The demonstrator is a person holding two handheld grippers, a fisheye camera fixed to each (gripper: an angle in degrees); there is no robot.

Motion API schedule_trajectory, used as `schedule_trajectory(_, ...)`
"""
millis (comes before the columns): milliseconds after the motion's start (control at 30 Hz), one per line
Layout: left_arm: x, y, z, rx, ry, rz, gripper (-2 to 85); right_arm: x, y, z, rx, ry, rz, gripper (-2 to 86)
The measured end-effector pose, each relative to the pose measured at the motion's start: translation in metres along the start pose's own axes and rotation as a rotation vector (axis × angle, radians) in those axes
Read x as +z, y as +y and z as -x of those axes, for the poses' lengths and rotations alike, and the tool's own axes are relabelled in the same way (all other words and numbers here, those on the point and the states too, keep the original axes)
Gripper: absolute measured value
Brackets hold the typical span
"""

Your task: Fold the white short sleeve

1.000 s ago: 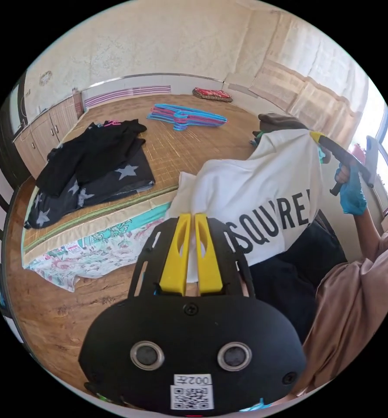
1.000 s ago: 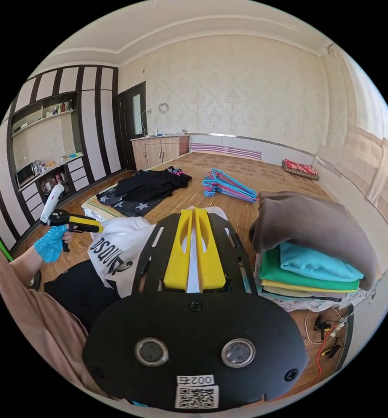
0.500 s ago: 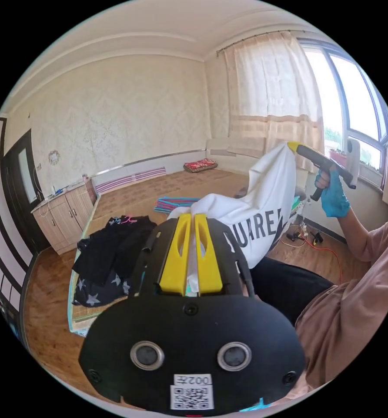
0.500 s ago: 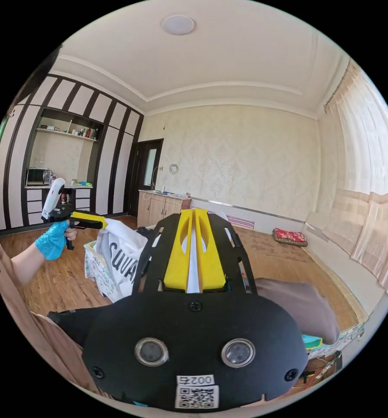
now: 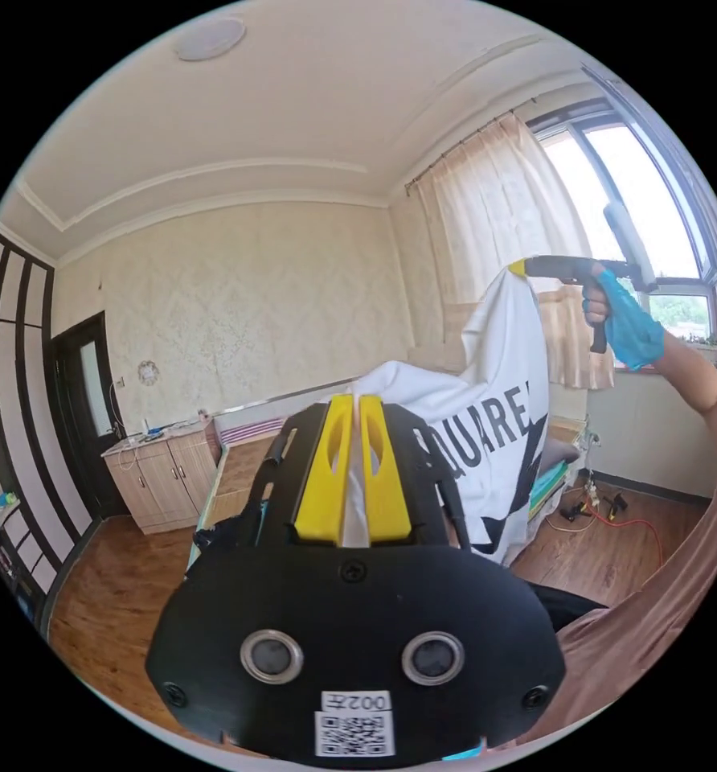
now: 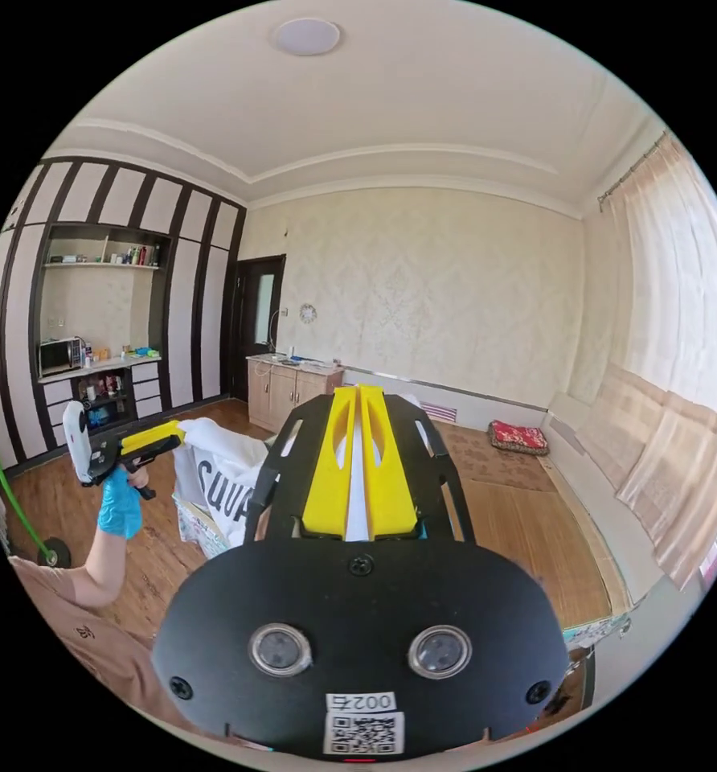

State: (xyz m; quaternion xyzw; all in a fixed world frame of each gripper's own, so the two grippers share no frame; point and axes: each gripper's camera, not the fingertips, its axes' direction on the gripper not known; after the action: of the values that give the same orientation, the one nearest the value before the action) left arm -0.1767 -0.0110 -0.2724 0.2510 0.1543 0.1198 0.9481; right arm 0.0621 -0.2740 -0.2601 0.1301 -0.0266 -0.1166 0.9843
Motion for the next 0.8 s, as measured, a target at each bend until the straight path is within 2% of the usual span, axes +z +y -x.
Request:
schedule_trajectory(100,-0.022,-0.021,0.005,-0.033,-0.028,-0.039,-0.9,-0.013,-0.034,-0.008,0.045,0.030,0.014,-0.9)
schedule_trajectory(200,-0.034,-0.033,0.010,-0.093,-0.033,-0.069,-0.9,-0.027,-0.037,-0.022,0.104,-0.117,-0.122,-0.9)
schedule_trajectory(267,-0.039,-0.036,0.010,-0.124,-0.048,-0.062,-0.9,-0.028,-0.026,-0.036,0.161,-0.291,-0.202,-0.9)
schedule_trajectory(367,-0.044,-0.032,0.006,-0.152,-0.067,-0.037,-0.9,-0.025,0.005,-0.049,0.206,-0.404,-0.304,-0.9)
schedule_trajectory(567,-0.049,-0.026,-0.010,-0.118,-0.076,0.016,-0.9,-0.030,0.072,-0.062,0.231,-0.319,-0.360,-0.9)
schedule_trajectory(800,-0.066,-0.037,-0.028,-0.003,-0.053,0.021,-0.9,-0.070,0.085,-0.057,0.151,-0.209,-0.381,-0.9)
